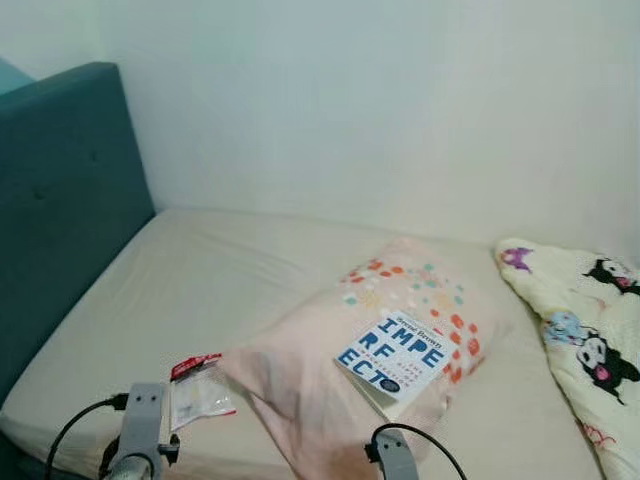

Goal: Clean up the room

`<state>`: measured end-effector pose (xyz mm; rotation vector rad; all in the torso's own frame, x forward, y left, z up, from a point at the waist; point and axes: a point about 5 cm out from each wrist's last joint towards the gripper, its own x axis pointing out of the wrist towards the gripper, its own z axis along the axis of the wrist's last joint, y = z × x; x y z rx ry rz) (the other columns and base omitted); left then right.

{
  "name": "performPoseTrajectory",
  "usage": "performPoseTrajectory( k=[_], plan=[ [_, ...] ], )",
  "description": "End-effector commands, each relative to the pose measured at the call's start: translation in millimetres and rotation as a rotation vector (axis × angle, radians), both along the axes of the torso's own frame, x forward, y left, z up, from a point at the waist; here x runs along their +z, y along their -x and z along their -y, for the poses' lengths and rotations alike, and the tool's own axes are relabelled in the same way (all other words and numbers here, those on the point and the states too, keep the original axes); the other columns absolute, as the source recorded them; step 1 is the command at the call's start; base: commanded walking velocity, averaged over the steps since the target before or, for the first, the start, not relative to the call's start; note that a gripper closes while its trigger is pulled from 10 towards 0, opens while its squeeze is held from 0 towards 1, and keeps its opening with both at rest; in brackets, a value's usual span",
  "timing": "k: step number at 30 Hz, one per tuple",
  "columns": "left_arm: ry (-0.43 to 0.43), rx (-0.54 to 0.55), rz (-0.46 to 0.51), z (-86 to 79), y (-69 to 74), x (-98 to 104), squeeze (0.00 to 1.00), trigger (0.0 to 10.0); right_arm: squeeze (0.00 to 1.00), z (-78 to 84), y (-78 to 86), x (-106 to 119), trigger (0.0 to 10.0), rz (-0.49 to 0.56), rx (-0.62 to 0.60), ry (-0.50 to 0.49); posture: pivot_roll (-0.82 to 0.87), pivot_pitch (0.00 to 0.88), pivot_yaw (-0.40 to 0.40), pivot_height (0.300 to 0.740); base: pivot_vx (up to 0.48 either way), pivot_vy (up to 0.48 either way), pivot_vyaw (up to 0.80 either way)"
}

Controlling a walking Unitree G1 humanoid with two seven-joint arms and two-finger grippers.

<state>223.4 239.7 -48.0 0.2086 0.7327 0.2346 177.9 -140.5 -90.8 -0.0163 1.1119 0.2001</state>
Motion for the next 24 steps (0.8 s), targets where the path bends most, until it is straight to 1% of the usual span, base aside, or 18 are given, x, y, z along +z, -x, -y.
performPoseTrajectory(
  k=[1, 5, 8, 9, 11, 17, 18, 21, 24],
  plan=[
    [-0.027, -0.013, 0.001, -4.1, -0.2, 1.6, 0.00, 10.0, 0.00, 0.0, 1.5, -0.7, 10.0, -0.009, -0.022, -0.009, 0.00, 0.000, -0.069, 0.723, 0.000, 0.000, -0.63],
    [-0.051, -0.034, -0.008, -3.3, 0.4, 1.0, 0.00, 10.0, 0.00, -0.1, 1.6, -0.8, 10.0, -0.010, -0.025, -0.011, 0.00, 0.000, -0.069, 0.723, 0.000, 0.000, -0.63],
    [-0.086, -0.059, -0.033, -3.7, 5.4, -2.1, 0.00, 10.0, 0.00, 0.1, 2.3, -1.1, 10.0, -0.015, -0.024, -0.010, 0.00, 0.000, -0.070, 0.723, 0.000, 0.000, -0.63],
    [-0.088, -0.065, -0.037, -3.8, 6.7, -2.8, 1.00, 10.0, 0.00, 0.2, 2.5, -1.2, 10.0, -0.016, -0.022, -0.009, 0.00, 0.000, -0.070, 0.723, 0.000, 0.000, -0.63],
    [-0.084, -0.069, -0.040, -3.8, 8.0, -3.5, 1.00, 10.0, 0.00, 0.2, 2.6, -1.2, 10.0, -0.017, -0.022, -0.009, 0.00, 0.000, -0.070, 0.723, 0.000, 0.000, -0.63],
    [-0.132, -0.081, -0.054, -5.8, 10.1, -4.2, 1.00, 10.0, 0.00, 0.6, 2.2, -1.1, 10.0, -0.007, -0.026, -0.003, 0.00, 0.000, -0.071, 0.723, 0.000, 0.000, -0.62],
    [-0.154, -0.106, -0.057, -5.4, 9.0, -3.6, 0.00, 10.0, 0.00, -0.4, -0.8, 0.4, 10.0, 0.012, -0.051, -0.023, 0.00, 0.000, -0.072, 0.723, 0.000, 0.000, 0.00],
    [-0.188, -0.131, -0.060, -5.3, 7.8, -2.7, 0.00, 10.0, 0.00, -0.8, -1.8, 0.8, 10.0, 0.013, -0.058, -0.025, 0.00, 0.000, -0.072, 0.723, 0.000, 0.000, 0.00],
    [-0.240, -0.159, -0.068, -5.5, 6.2, -1.6, 0.00, 10.0, 0.00, -3.8, -4.6, 2.2, 10.0, 0.020, -0.078, -0.055, 0.00, 0.000, -0.072, 0.723, 0.000, 0.000, 0.00]
  ],
)
